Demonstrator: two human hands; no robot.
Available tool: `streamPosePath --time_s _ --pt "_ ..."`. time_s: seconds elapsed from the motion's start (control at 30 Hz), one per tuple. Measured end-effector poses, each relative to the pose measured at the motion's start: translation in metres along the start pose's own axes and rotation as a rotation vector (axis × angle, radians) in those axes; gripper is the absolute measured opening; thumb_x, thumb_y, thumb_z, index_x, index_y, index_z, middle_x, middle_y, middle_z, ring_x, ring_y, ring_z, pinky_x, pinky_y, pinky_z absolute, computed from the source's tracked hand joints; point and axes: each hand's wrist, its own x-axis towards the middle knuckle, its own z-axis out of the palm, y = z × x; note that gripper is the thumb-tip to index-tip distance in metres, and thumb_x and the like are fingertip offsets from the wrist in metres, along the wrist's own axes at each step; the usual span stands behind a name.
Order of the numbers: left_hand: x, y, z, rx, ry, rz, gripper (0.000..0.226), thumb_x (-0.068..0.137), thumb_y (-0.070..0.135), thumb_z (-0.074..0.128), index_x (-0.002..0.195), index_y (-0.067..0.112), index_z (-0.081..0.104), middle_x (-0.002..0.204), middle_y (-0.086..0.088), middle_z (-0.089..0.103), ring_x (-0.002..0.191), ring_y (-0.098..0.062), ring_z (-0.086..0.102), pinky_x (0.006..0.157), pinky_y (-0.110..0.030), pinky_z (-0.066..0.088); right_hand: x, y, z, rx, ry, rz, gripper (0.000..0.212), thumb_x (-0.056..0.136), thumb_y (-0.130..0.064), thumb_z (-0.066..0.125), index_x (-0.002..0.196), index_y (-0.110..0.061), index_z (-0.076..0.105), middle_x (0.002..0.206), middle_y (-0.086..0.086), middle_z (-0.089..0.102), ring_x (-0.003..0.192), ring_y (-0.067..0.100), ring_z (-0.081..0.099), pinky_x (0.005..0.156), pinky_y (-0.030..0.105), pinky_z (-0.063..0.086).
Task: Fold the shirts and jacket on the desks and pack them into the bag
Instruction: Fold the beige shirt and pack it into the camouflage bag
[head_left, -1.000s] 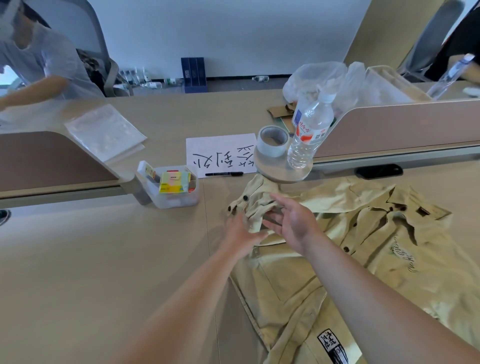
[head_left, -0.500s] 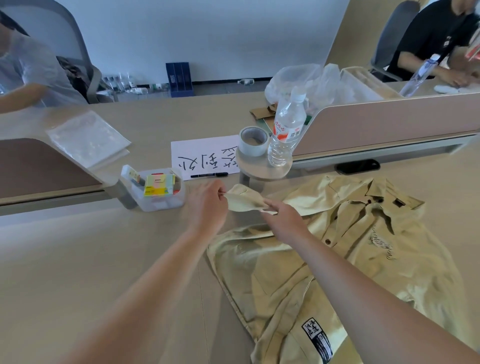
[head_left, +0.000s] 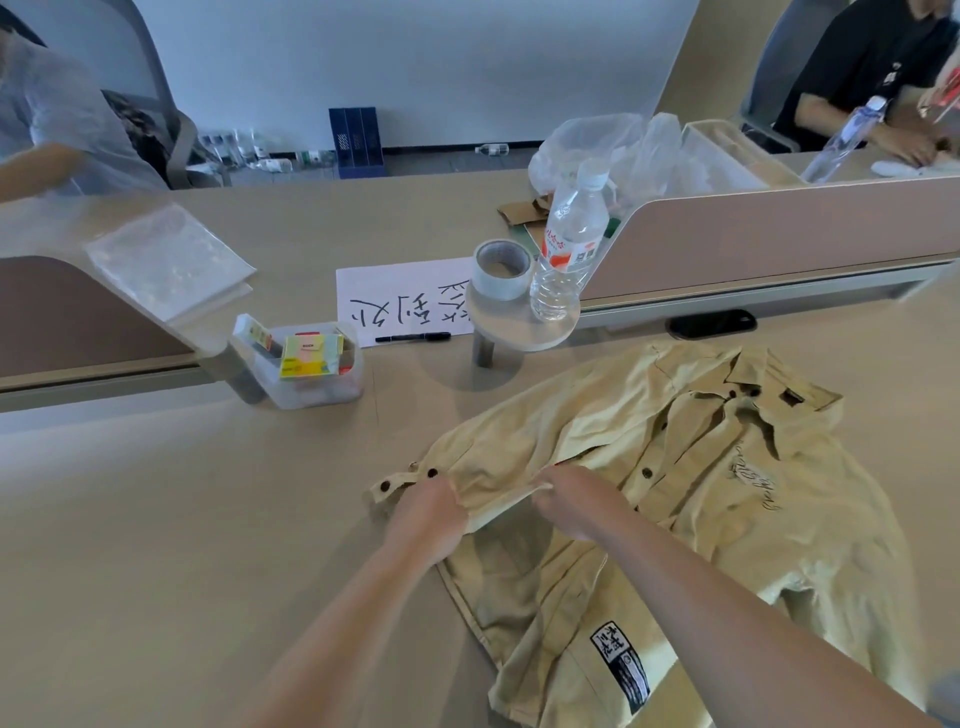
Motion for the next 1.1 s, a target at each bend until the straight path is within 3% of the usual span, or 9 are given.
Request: streamPosePath --time_s 0.13,0.2,0.3,0.37,0.53,0.7,0.87,0.97,1.1 --pt "0.005 0.034 0.004 -0.157 -0.004 0.028 0.013 0.089 0.012 0.045 0.093 0.017 0.056 0.091 0.005 0.061 0.081 -0.018 0.061 0.061 -0.031 0.045 0.008 0.041 -0.010 0.051 0.149 0.152 0.024 0.099 -0.023 0.043 0.079 -0.015 0.053 0.074 0.002 0.055 0.067 0.024 0.051 0.055 0.031 0.034" --pt "0.008 0.059 0.007 -0.183 -0.022 0.070 0.007 0.092 0.016 0.049 0.097 0.019 0.054 0.095 0.009 0.056 0.090 -0.020 0.065 0.067 -0.031 0.050 0.013 0.067 -0.020 0.047 0.200 0.213 0.025 0.099 -0.024 0.044 0.077 -0.016 0.051 0.072 0.001 0.055 0.064 0.023 0.051 0.053 0.030 0.035" --pt "0.018 0.098 0.016 -0.156 -0.005 0.114 0.012 0.094 0.023 0.053 0.101 0.014 0.056 0.088 0.003 0.055 0.073 -0.015 0.055 0.060 -0.028 0.040 0.021 0.107 -0.038 0.031 0.258 0.249 0.022 0.100 -0.025 0.046 0.081 -0.016 0.054 0.076 0.002 0.058 0.066 0.021 0.055 0.053 0.030 0.039" --pt "0.032 0.126 0.024 -0.124 0.019 0.109 0.025 0.094 0.027 0.056 0.113 0.011 0.057 0.101 -0.007 0.064 0.067 -0.012 0.055 0.055 -0.027 0.037 0.030 0.132 -0.051 0.017 0.285 0.264 0.022 0.099 -0.024 0.046 0.082 -0.015 0.056 0.076 0.002 0.060 0.065 0.021 0.056 0.053 0.029 0.042" --pt "0.073 0.188 0.049 -0.031 0.085 0.103 0.048 0.094 0.031 0.059 0.140 0.020 0.051 0.140 -0.001 0.050 0.106 -0.015 0.061 0.084 -0.030 0.054 0.073 0.194 -0.080 0.202 0.287 0.306 0.032 0.095 -0.021 0.048 0.064 -0.013 0.044 0.058 0.001 0.042 0.051 0.023 0.041 0.048 0.027 0.029" --pt "0.107 0.219 0.072 0.169 0.178 -0.030 0.047 0.090 0.026 0.060 0.135 0.021 0.045 0.133 -0.005 0.044 0.121 -0.025 0.046 0.093 -0.038 0.048 0.121 0.236 -0.109 0.663 0.286 0.341 0.023 0.092 -0.024 0.051 0.075 -0.008 0.052 0.074 0.008 0.059 0.065 0.027 0.059 0.056 0.032 0.042" --pt "0.127 0.227 0.081 0.191 0.171 -0.097 0.020 0.090 0.006 0.045 0.097 0.021 0.057 0.101 -0.001 0.054 0.089 -0.022 0.056 0.077 -0.038 0.053 0.172 0.249 -0.122 1.026 0.256 0.349 0.021 0.089 -0.025 0.062 0.089 -0.004 0.066 0.086 0.012 0.068 0.084 0.029 0.069 0.085 0.046 0.060" --pt "0.131 0.228 0.078 0.143 0.191 -0.081 0.022 0.095 0.014 0.042 0.082 0.023 0.057 0.086 0.002 0.056 0.074 -0.021 0.059 0.069 -0.040 0.057 0.191 0.250 -0.131 1.215 0.231 0.478 0.022 0.092 -0.023 0.066 0.085 -0.001 0.068 0.074 0.012 0.066 0.067 0.024 0.064 0.072 0.037 0.059" --pt "0.127 0.247 0.061 0.061 0.183 -0.044 0.022 0.098 0.016 0.039 0.085 0.019 0.056 0.074 0.000 0.060 0.066 -0.023 0.058 0.055 -0.030 0.044 0.200 0.259 -0.134 1.358 0.184 0.606 0.026 0.091 -0.028 0.070 0.086 -0.003 0.062 0.086 0.019 0.065 0.062 0.026 0.061 0.046 0.029 0.045"
